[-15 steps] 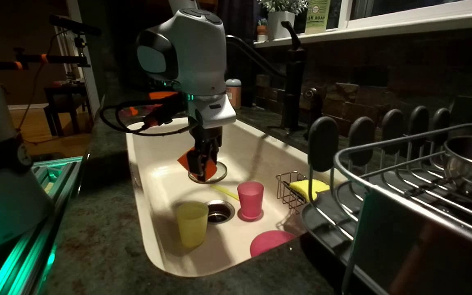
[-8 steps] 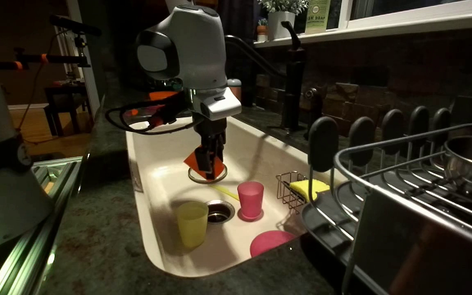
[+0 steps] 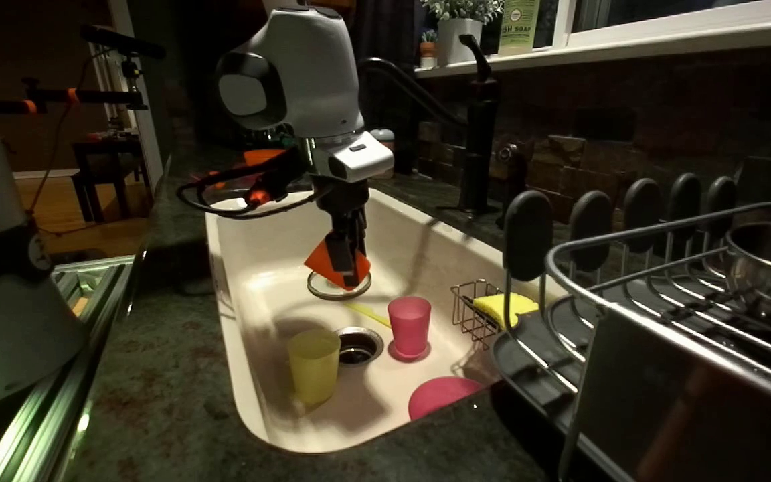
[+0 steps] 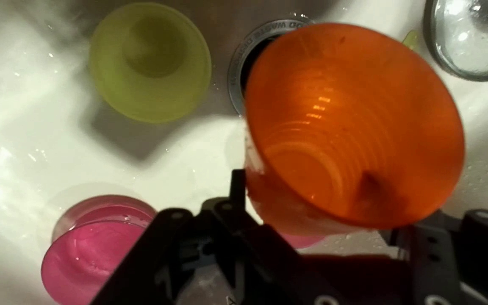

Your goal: Remove the orange cup from the sink

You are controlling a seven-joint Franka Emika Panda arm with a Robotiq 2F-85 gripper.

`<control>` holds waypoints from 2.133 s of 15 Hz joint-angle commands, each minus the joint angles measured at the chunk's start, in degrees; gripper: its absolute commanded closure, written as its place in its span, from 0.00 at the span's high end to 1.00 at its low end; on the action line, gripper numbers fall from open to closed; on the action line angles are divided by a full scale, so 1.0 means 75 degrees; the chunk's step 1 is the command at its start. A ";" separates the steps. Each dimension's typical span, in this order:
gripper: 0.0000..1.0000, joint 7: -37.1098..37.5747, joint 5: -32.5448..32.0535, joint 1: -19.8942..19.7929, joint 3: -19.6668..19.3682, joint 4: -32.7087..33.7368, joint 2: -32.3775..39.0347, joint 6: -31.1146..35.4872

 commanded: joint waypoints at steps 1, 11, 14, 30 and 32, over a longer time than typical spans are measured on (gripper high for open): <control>0.44 -0.0588 0.0450 0.0424 -0.0172 -0.0010 0.0146 -0.0339; 0.44 -0.0376 -0.0486 0.1279 -0.1062 -0.0051 0.0576 -0.1950; 0.44 -0.0018 -0.1180 0.1688 -0.1613 -0.0051 0.0639 -0.2301; 0.44 0.3248 -0.5097 0.5466 -0.7321 -0.0041 0.0436 -0.2098; 0.44 0.3642 -0.5595 0.6172 -0.8220 -0.0152 0.0351 -0.1958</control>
